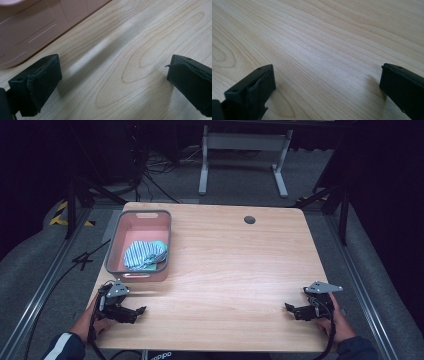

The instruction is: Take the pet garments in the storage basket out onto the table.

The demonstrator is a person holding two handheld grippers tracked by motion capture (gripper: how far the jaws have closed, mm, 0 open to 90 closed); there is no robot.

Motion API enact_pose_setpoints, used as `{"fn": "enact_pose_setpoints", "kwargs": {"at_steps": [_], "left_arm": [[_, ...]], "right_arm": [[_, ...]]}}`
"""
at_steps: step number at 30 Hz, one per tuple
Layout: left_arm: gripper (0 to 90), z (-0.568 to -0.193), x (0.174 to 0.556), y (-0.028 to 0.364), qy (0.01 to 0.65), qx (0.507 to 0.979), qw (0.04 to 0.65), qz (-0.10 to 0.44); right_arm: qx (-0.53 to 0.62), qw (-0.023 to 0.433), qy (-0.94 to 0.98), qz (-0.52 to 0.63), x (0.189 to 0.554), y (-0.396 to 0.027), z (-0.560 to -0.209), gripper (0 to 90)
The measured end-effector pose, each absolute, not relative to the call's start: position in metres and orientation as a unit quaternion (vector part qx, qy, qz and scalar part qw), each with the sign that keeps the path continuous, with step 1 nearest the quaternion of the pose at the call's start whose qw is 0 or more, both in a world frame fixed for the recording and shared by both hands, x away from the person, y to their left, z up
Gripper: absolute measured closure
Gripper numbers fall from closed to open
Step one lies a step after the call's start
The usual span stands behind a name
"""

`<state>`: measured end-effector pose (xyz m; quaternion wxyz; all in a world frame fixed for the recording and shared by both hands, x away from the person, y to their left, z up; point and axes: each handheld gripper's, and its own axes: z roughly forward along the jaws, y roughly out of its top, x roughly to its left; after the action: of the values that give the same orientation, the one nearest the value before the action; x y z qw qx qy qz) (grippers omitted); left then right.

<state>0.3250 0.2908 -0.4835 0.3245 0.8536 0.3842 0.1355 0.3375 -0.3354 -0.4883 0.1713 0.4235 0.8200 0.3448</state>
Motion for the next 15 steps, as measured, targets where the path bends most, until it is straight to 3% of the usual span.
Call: {"fn": "enact_pose_setpoints", "kwargs": {"at_steps": [15], "left_arm": [[2.4,-0.4824,0.3248,0.2925,0.36,0.864,0.326,0.132]], "right_arm": [[0.423,0.17,0.821,0.345,0.3378,-0.3354,-0.4884,0.3]]}}
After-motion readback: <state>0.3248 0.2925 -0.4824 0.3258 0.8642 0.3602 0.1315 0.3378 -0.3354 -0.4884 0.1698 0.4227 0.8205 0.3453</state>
